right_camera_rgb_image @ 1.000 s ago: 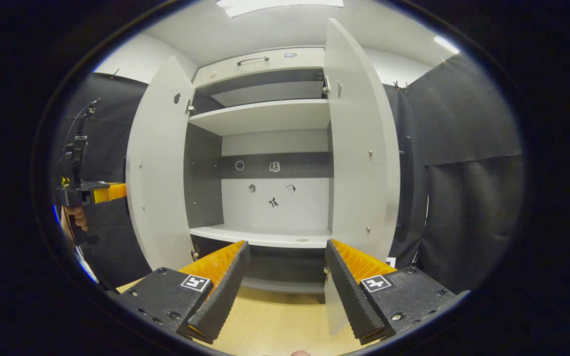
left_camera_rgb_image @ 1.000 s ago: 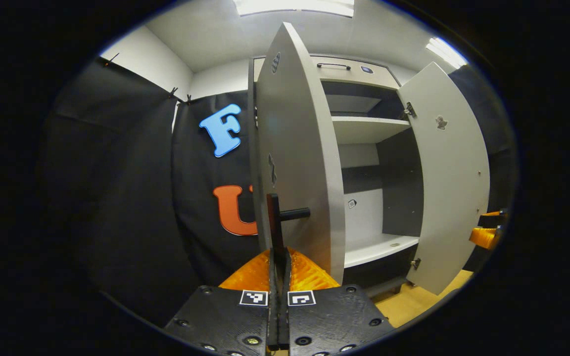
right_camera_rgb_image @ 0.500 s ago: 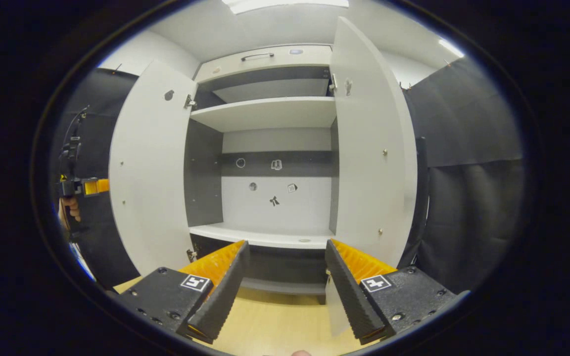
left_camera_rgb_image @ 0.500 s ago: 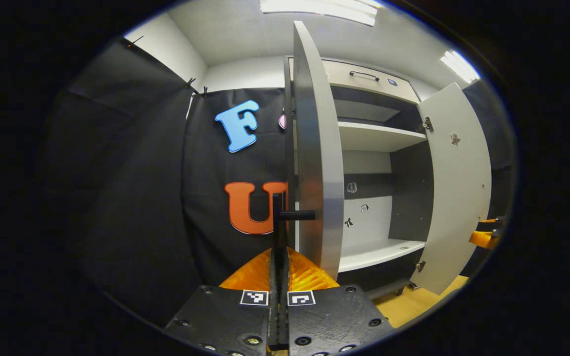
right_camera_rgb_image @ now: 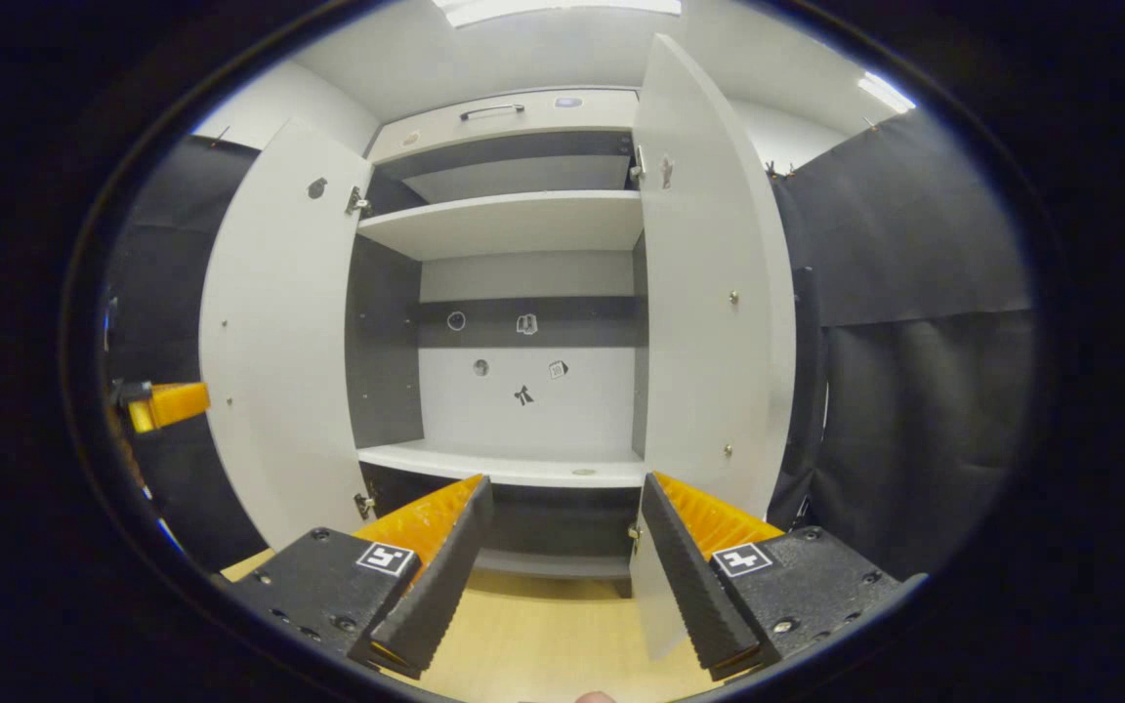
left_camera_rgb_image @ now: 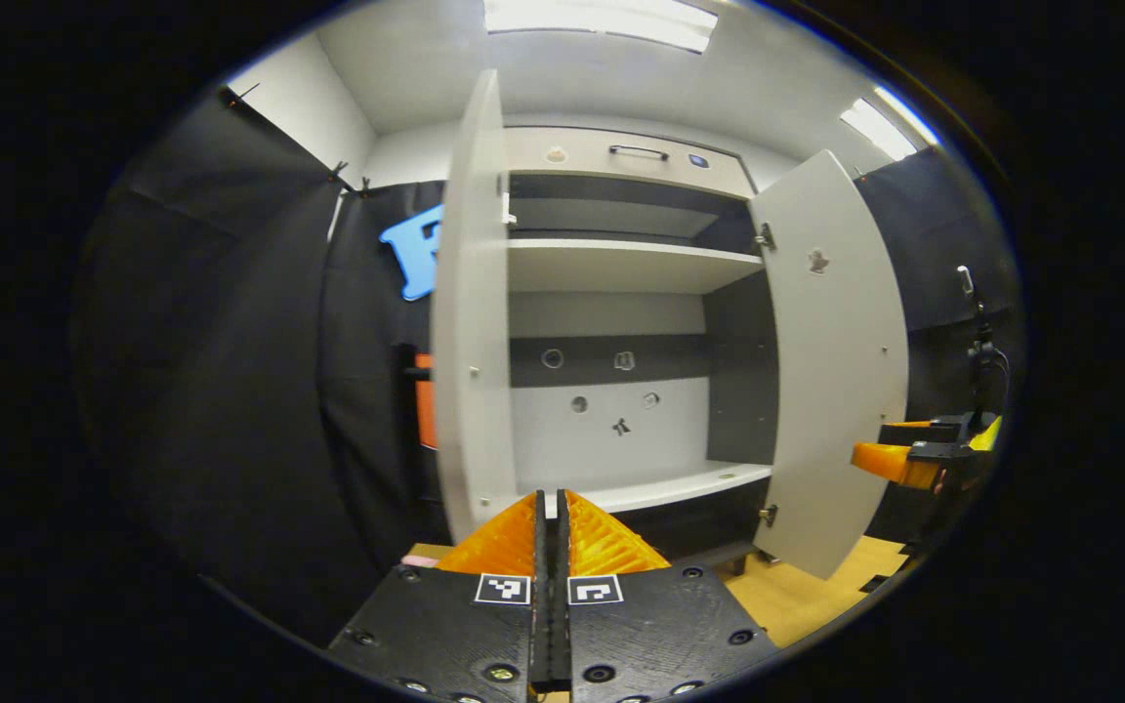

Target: Open the right door of the double-door shoe cabinet with the right hand, and open the left door with the left hand.

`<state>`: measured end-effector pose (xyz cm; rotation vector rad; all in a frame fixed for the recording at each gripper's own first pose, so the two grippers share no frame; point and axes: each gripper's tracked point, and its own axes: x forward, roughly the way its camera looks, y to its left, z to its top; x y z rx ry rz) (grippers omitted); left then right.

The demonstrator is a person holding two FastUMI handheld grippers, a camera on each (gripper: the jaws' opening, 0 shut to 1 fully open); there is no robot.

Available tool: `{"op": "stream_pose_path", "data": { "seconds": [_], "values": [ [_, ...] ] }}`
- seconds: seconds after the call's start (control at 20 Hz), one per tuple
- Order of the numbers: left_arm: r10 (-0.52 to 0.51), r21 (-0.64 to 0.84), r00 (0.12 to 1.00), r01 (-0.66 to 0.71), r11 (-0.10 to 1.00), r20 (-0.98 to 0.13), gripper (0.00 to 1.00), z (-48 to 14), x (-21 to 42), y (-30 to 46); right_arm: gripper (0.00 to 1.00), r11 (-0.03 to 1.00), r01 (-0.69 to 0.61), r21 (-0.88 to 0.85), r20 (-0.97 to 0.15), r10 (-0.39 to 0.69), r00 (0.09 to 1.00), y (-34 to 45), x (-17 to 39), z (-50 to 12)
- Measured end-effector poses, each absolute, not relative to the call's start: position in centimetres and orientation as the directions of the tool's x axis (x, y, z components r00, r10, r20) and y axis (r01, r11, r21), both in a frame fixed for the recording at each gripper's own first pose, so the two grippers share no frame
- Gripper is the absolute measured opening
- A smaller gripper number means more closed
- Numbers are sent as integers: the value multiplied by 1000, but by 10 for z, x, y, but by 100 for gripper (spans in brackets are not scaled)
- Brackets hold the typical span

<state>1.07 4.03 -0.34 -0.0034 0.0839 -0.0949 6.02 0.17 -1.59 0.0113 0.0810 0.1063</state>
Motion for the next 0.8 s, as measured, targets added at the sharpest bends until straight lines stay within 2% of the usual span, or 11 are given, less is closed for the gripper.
{"op": "stream_pose_path", "data": {
  "seconds": [0.1,0.25,0.3,0.35,0.5,0.6,0.65,0.8],
  "values": [
    [-112,-43,992,110,993,-57,0,-7,21,16,96,994,-104,14,-76,105,992,2,58,-14],
    [-78,-37,997,77,996,-14,0,-9,32,2,96,996,-94,8,-52,94,994,0,51,-7],
    [-72,-32,997,72,997,-3,5,-8,37,-1,96,996,-92,5,-47,92,995,-1,50,-7],
    [-68,-33,998,68,997,7,22,-8,38,-2,96,996,-87,2,-46,87,995,-1,49,-6],
    [-86,-29,996,85,996,-9,24,-13,45,-10,96,997,-76,-4,-39,76,996,-2,48,-5],
    [-83,-18,996,82,996,-35,67,-20,47,-12,96,997,-72,-4,-40,72,997,-3,50,-6],
    [-81,-19,996,80,997,-42,97,-21,47,-13,96,997,-73,-1,-40,73,997,-2,52,-7],
    [-89,-52,995,87,995,-38,97,-22,53,-17,96,997,-80,7,-33,81,996,2,56,-8]
  ]
}}
